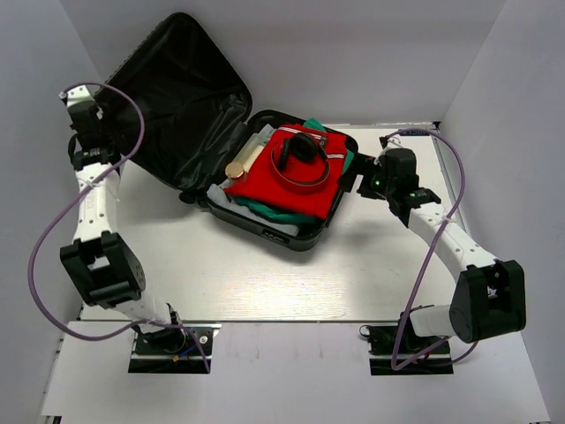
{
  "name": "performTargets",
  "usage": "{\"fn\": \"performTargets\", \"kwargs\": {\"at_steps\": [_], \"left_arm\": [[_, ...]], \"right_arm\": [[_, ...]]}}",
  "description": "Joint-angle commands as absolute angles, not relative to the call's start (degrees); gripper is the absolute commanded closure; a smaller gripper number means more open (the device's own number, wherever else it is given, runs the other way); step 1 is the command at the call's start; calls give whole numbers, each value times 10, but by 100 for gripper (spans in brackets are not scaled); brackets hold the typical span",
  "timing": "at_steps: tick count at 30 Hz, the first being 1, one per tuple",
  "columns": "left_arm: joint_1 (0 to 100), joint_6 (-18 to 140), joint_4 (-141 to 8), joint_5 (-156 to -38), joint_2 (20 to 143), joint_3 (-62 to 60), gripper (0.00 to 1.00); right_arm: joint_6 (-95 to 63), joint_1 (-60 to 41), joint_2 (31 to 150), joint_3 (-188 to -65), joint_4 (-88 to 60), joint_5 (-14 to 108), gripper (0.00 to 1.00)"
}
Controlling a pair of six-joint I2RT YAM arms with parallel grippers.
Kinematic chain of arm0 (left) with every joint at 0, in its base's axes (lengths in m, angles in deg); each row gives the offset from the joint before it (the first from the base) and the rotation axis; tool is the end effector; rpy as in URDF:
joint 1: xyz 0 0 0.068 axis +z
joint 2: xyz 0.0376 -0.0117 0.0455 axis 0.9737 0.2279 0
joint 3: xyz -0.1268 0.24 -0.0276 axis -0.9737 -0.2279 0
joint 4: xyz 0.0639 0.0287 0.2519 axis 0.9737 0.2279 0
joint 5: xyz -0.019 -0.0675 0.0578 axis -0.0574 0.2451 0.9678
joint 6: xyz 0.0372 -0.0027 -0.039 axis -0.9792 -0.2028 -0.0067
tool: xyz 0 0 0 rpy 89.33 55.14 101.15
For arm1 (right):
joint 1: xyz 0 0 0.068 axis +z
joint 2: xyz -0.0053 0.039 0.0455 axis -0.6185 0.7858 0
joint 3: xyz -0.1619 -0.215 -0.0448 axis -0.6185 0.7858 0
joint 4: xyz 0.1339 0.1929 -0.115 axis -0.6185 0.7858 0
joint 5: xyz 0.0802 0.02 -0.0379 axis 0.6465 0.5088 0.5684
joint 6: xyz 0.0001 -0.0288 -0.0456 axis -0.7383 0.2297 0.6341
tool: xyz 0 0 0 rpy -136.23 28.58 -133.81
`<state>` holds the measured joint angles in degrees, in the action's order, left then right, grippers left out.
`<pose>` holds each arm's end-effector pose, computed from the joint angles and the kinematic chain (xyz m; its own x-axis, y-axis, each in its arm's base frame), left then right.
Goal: Pack the luggage
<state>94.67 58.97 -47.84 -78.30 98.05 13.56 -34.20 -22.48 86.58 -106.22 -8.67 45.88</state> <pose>0.3596 0.1225 0.3739 -0.2770 -0.2604 -0.9249 -0.5104 0.8554 -0.0880 0.2947 0.0870 0.2879 -0.5505 0.2830 -0.7854 -0.1436 0.8947 0.4230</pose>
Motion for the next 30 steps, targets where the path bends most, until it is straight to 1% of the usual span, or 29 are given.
{"fn": "performTargets", "kwargs": {"at_steps": [1, 3, 4, 6, 7, 8, 9, 10, 11, 12, 13, 14, 15, 16, 17, 18, 19, 20, 21, 22, 24, 26, 28, 29, 30], "left_arm": [[863, 499, -514, -878, 916, 95, 100], [841, 499, -518, -883, 870, 63, 100], [797, 499, -518, -883, 848, 40, 100], [774, 504, -518, -883, 814, 10, 100], [701, 519, -514, -876, 793, -10, 100], [679, 526, -506, -861, 783, -30, 100], [631, 533, -504, -844, 754, -43, 100], [582, 546, -504, -837, 746, -83, 100], [528, 553, -510, -831, 739, -96, 100], [502, 558, -512, -824, 720, -107, 100], [449, 579, -513, -819, 715, -134, 100], [394, 582, -505, -822, 711, -140, 100], [365, 585, -495, -821, 709, -146, 99], [336, 584, -485, -821, 709, -150, 92], [253, 573, -458, -840, 714, -148, 37], [224, 561, -414, -844, 719, -134, 1], [172, 538, -390, -832, 725, -124, 0], [129, 532, -367, -822, 728, -103, 0], [114, 530, -302, -806, 729, -82, 0], [82, 532, -289, -764, 718, -73, 0], [57, 535, -258, -722, 704, -59, 0], [56, 534, -256, -728, 668, -60, 0], [56, 533, -258, -708, 645, -59, 0], [56, 527, -254, -697, 643, -53, 0], [65, 517, -251, -663, 643, -46, 0]], "right_arm": [[-340, -225, 839, -1058, -109, 464, 10], [-337, -225, 829, -1052, -107, 462, 10], [-337, -225, 826, -1049, -99, 460, 10], [-345, -225, 810, -1047, -89, 443, 10], [-355, -225, 809, -1049, -60, 406, 10], [-377, -226, 799, -1052, -45, 379, 10], [-391, -226, 794, -1059, -25, 357, 10], [-423, -228, 788, -1063, 42, 279, 10], [-433, -227, 785, -1067, 66, 251, 10], [-442, -227, 775, -1077, 111, 225, 10], [-460, -226, 765, -1079, 158, 139, 10], [-465, -226, 758, -1079, 174, 112, 10], [-468, -227, 731, -1076, 205, 61, 10], [-473, -227, 721, -1073, 230, 11, 10], [-472, -228, 709, -1061, 240, -7, 10], [-470, -228, 670, -1056, 253, -54, 10], [-472, -228, 658, -1050, 267, -76, 10], [-465, -231, 646, -1039, 272, -133, 10], [-465, -230, 620, -1037, 283, -154, 10], [-466, -231, 594, -1036, 297, -173, 10], [-451, -229, 550, -1027, 300, -217, 10], [-445, -230, 517, -1021, 295, -226, 10], [-426, -229, 492, -1015, 262, -206, 10], [-382, -230, 490, -1001, 230, -185, 10], [-370, -229, 489, -1000, 208, -174, 10]]}}
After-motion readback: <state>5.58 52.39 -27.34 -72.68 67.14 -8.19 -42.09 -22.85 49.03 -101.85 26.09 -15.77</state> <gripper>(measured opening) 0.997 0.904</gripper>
